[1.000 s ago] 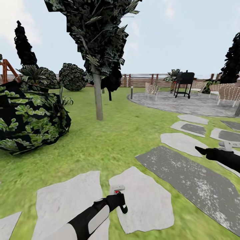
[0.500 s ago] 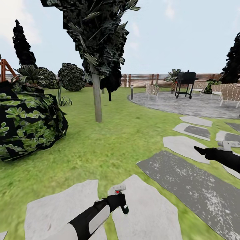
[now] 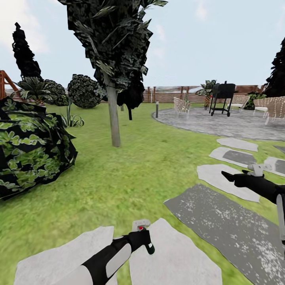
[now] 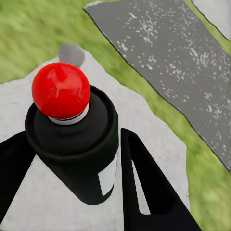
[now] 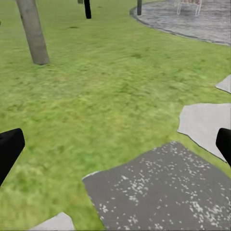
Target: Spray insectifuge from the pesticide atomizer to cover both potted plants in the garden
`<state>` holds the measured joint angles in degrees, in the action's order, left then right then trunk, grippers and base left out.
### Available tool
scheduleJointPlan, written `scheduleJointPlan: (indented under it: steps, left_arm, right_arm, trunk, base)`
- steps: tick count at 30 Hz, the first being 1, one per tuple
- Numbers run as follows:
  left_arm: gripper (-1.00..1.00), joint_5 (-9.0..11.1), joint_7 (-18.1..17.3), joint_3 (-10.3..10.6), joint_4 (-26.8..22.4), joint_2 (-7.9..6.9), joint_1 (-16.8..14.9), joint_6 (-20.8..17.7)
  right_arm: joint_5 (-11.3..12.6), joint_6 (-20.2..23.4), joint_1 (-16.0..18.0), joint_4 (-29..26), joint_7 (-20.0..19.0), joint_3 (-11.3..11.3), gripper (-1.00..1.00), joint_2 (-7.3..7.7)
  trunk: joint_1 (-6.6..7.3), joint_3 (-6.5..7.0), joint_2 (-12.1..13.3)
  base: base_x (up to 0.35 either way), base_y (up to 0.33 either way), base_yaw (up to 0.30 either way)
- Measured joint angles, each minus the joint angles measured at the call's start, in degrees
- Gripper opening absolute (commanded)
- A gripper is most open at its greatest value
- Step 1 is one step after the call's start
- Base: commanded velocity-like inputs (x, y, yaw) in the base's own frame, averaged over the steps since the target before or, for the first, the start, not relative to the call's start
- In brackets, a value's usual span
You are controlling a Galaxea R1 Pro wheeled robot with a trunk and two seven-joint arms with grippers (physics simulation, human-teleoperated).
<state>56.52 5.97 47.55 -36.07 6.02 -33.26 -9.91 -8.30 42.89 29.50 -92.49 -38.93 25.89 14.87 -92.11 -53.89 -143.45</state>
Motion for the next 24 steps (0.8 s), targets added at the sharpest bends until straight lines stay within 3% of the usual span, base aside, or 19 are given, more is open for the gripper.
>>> scheduleJointPlan:
  steps: [2,4,6,11,18,19,22,24]
  left_arm:
    - [-1.0,-0.02,-0.01,0.0,0.03,0.0,0.0,0.02]
    - [-1.0,-0.07,0.02,-0.14,0.02,-0.05,0.01,0.3]
    - [-1.0,0.08,0.06,-0.47,-0.21,-0.27,0.01,0.71]
    - [-1.0,1.35,-0.04,-0.79,-0.7,-1.26,0.17,5.77]
    - [-1.0,2.04,-0.15,-0.95,-0.88,-1.36,0.18,6.05]
    - [-1.0,2.18,-0.27,-0.91,-2.26,-1.8,0.21,5.74]
    - [-1.0,2.3,-1.01,-0.79,-8.68,-5.55,1.34,2.49]
    - [-1.0,2.27,-1.87,-2.56,-14.48,-9.12,3.82,0.96]
  right_arm:
    - [0.07,0.78,-0.02,0.0,-3.51,-1.65,1.0,-0.05]
    - [0.03,4.64,0.02,-0.01,-13.84,-3.32,1.0,-0.01]
    - [-0.06,6.39,0.09,-0.01,-18.54,-3.76,1.0,-0.03]
    - [-0.15,6.61,0.07,0.0,-21.74,-4.06,1.0,-0.09]
    - [-0.11,6.3,0.05,0.0,-22.23,-4.31,1.0,-0.09]
    - [-0.1,6.31,0.05,0.0,-22.24,-4.32,1.0,-0.09]
    - [-0.09,6.54,0.05,0.0,-22.31,-4.35,1.0,-0.11]
    - [-0.06,6.74,0.04,-0.01,-22.28,-4.86,1.0,-0.41]
  trunk:
    - [0.0,0.0,0.0]
    - [0.0,0.0,0.0]
    - [0.0,0.0,0.0]
    - [0.0,0.0,0.0]
    - [0.0,0.0,0.0]
    - [0.0,0.0,0.0]
    - [0.0,0.0,0.0]
    - [0.0,0.0,0.0]
  base:
    - [0.339,0.0,-0.061]
    - [0.339,0.0,-0.192]
    - [0.339,0.0,-0.242]
    - [0.339,0.0,-0.27]
    - [0.339,0.0,-0.277]
    - [0.339,0.0,-0.271]
    - [0.339,0.0,-0.267]
    - [0.339,0.0,-0.263]
